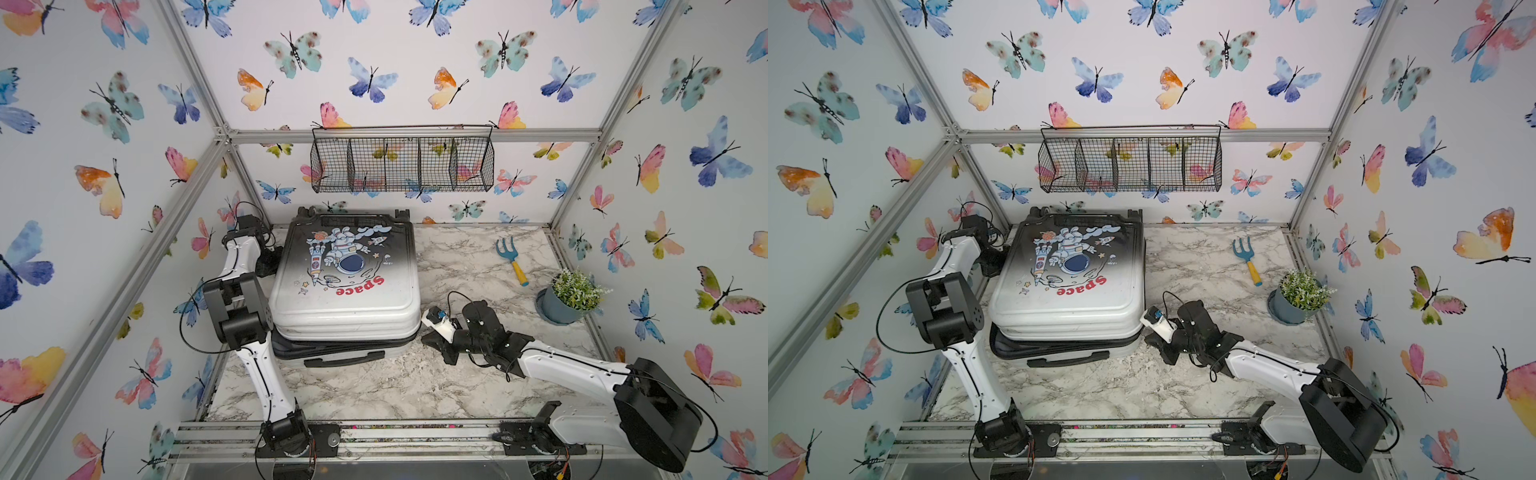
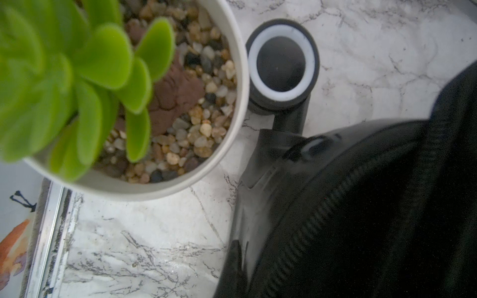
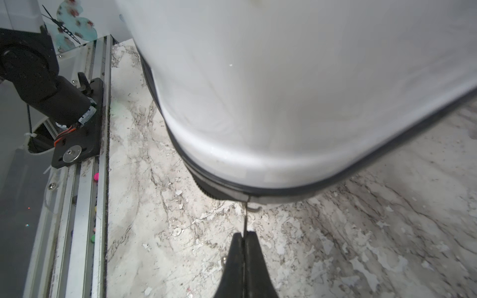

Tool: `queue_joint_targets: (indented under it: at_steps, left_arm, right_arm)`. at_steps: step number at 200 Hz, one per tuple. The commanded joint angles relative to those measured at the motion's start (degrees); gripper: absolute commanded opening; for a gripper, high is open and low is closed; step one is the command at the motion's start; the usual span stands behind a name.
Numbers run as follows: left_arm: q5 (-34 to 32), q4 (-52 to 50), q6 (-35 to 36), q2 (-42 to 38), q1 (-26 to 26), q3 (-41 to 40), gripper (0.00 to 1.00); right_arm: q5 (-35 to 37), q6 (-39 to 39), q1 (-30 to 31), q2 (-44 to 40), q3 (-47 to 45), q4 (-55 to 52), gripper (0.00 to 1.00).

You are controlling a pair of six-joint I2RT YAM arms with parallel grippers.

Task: Close the suitcase zippers
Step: Zip the zipper on the suitcase.

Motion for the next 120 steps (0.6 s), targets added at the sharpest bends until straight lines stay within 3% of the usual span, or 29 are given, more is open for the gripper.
queue_joint_targets:
  at_steps: [1, 45, 120]
  left_arm:
    - [-5.48, -1.55, -10.63, 1.70, 0.83, 0.15, 0.00]
    - [-6.74, -0.14, -12.77, 0.14, 0.75, -3.80, 0.00]
    - [-7.09, -0.66, -14.14, 0.14, 0.76, -4.13, 0.00]
  right_arm:
    - [-1.44, 1.91, 5.91, 1.00, 1.63, 3.18, 0.02]
    - [-2.04, 4.65, 9.50, 1.07, 2.50, 8.37, 0.02]
    - [6.86, 2.75, 19.71, 2.61, 4.84, 12.61, 0.02]
